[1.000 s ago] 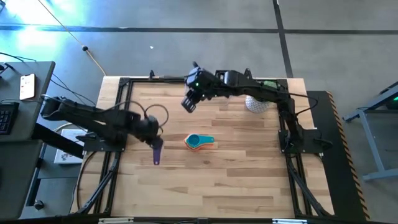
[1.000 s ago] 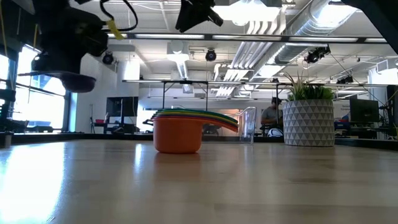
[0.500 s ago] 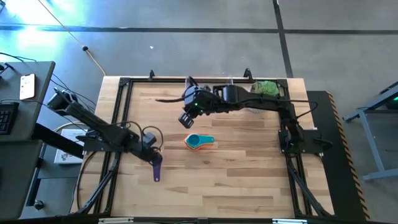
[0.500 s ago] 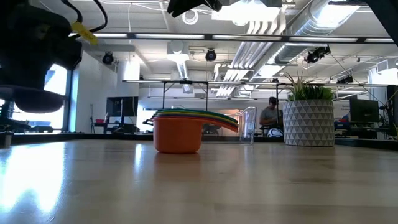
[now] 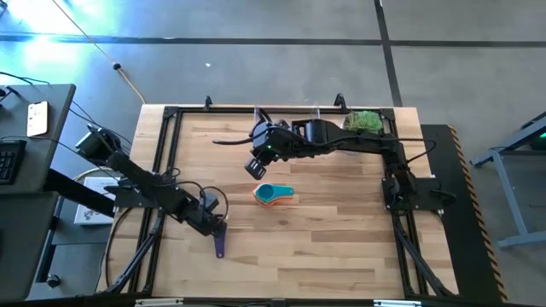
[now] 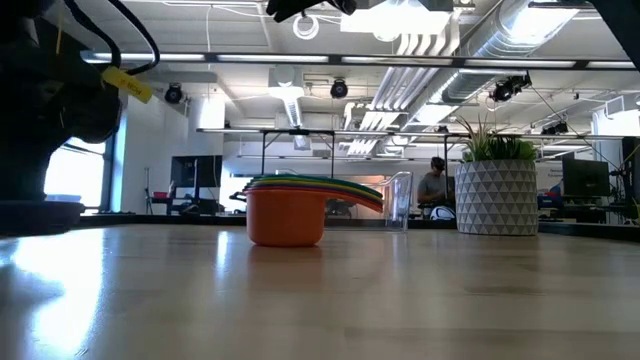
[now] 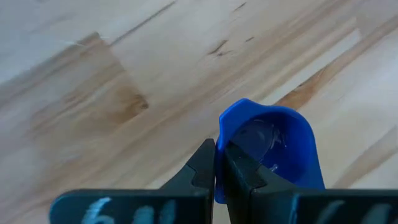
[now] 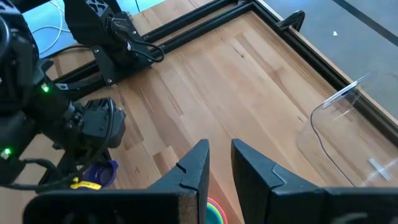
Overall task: Nest measuring cups in basket
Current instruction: Stack the dark blue measuring cup on top of the light blue measuring cup
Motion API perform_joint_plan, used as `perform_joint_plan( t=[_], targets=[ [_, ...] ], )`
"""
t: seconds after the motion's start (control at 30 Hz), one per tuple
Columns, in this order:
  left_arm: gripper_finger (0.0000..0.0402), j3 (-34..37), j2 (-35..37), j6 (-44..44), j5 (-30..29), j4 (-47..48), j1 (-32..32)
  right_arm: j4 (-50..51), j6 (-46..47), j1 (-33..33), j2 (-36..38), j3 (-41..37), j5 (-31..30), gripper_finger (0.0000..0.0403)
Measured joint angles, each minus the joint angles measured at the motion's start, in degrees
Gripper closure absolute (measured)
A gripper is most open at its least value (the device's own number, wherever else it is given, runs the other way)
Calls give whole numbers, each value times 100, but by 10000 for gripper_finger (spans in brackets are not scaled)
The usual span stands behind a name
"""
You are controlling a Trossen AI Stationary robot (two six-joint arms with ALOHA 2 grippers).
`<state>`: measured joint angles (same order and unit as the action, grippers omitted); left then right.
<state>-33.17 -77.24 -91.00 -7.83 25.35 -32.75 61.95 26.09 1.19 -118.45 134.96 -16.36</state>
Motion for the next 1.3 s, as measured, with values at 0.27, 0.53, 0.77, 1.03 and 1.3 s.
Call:
perform_joint_plan(
  t=[0.27,0.53,0.77,1.03,1.3],
  targets=[
    [385,-2,-194,-43,80,-196,13,80,-9,0,0,0,11,343],
    [337,-2,-194,-40,159,-281,15,125,4,3,0,0,26,343],
    [321,-2,-24,72,175,-239,15,100,413,169,0,0,28,343],
    [322,-2,577,144,90,-56,15,-7,1016,653,0,0,26,343],
    [325,-2,1287,477,-164,67,15,-67,2186,1216,-95,-4,35,343]
  ],
)
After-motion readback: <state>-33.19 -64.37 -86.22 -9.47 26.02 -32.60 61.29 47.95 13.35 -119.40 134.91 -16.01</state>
